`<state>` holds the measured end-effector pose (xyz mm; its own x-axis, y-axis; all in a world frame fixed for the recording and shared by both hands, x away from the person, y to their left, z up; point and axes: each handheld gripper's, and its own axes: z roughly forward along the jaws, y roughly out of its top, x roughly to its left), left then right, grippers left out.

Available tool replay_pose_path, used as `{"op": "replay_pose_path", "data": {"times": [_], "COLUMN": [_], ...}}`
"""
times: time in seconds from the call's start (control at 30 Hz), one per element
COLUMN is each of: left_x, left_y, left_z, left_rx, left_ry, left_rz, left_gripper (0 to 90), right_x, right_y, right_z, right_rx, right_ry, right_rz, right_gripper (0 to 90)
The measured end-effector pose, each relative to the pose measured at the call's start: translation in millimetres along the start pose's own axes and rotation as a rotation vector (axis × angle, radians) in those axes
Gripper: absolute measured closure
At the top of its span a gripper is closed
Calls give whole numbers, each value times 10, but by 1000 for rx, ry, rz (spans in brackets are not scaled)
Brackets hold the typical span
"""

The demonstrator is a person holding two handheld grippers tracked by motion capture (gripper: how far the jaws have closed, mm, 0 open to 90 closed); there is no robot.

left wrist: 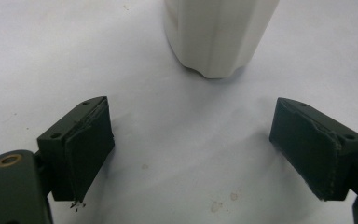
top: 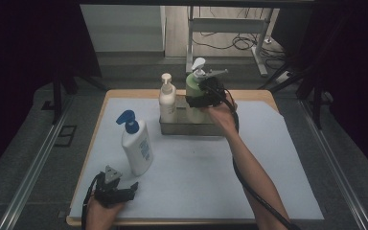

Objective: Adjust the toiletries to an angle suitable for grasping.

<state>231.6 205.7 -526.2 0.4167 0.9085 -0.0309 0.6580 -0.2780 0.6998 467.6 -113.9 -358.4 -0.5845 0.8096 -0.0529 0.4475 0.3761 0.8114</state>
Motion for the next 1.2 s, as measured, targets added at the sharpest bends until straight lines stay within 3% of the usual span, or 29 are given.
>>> {"op": "replay_pose_path", "data": {"times": [0.53,1.2], "left_x": [0,0], "left_y": [0,0], "left_z": [0,0], "left_rx": [0,0], "left_ry": [0,0], "left_rz": [0,0], "left_gripper": [129,129], "right_x": [-8,5], "right_y": [-81,-267], "right_z": [62,339], "right_rx": [30,125], "right_ry": [18,38], "right_rz": [3,10], "right_gripper": [132,132]}}
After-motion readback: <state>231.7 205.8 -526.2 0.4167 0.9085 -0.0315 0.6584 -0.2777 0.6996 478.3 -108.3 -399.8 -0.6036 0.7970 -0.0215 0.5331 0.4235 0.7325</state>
